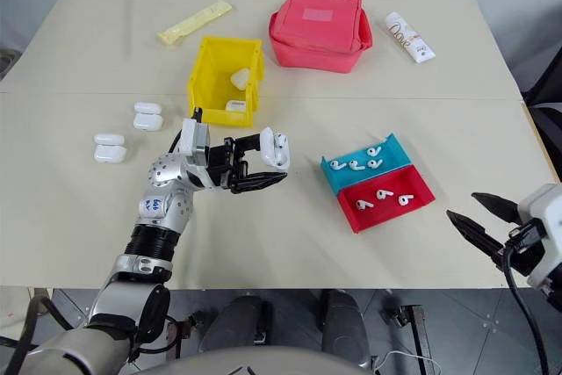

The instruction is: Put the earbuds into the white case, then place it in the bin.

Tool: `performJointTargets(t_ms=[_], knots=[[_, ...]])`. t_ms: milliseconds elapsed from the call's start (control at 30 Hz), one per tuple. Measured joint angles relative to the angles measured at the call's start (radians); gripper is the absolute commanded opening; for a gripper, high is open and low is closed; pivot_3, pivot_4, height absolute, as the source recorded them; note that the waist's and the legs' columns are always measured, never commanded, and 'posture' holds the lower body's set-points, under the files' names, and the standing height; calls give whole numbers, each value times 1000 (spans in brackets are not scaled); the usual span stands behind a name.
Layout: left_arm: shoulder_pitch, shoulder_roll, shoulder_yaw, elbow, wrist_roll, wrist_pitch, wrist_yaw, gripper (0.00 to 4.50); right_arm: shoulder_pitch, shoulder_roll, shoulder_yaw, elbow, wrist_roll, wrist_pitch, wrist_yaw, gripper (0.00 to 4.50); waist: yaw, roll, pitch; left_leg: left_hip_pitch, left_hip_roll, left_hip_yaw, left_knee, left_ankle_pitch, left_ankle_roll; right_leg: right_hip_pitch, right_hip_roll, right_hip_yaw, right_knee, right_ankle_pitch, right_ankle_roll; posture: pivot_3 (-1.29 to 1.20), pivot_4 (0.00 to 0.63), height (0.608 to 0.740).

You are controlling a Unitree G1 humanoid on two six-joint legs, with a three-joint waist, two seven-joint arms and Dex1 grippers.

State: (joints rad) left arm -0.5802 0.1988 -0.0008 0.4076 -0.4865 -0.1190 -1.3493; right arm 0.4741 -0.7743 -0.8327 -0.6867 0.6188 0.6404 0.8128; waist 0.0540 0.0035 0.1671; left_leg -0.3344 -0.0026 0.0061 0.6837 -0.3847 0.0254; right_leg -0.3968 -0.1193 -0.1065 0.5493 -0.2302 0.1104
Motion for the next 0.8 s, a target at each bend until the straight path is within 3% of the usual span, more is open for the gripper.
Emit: performJointTargets(t_ms=[100,233,533,800], knots=[[0,0,2,0,0,-6,1,2761,-49,-27,13,0,6,20,-12,2455,0,0,0,0,0,0,0,0,0,0,0,0,0,0,0,0,150,740],[3,0,1,-7,0,-15,8,2761,-196,-121,142,31,6,62,-38,2455,-3,0,0,0,-1,0,0,0,0,-1,-1,0,0,-1,-2,0,150,740],[82,0,0,-87,0,-21,59,2761,-681,-336,652,301,-130,194,-55,2455,-7,1,0,-1,-2,0,0,3,-3,-2,-4,-1,0,-2,-3,0,150,740],[120,-2,-11,-138,0,-23,94,2761,-1092,-348,1026,482,-256,262,114,2455,-15,1,1,-2,-4,-1,0,3,-3,-2,-7,-3,0,-1,-1,0,150,740]])
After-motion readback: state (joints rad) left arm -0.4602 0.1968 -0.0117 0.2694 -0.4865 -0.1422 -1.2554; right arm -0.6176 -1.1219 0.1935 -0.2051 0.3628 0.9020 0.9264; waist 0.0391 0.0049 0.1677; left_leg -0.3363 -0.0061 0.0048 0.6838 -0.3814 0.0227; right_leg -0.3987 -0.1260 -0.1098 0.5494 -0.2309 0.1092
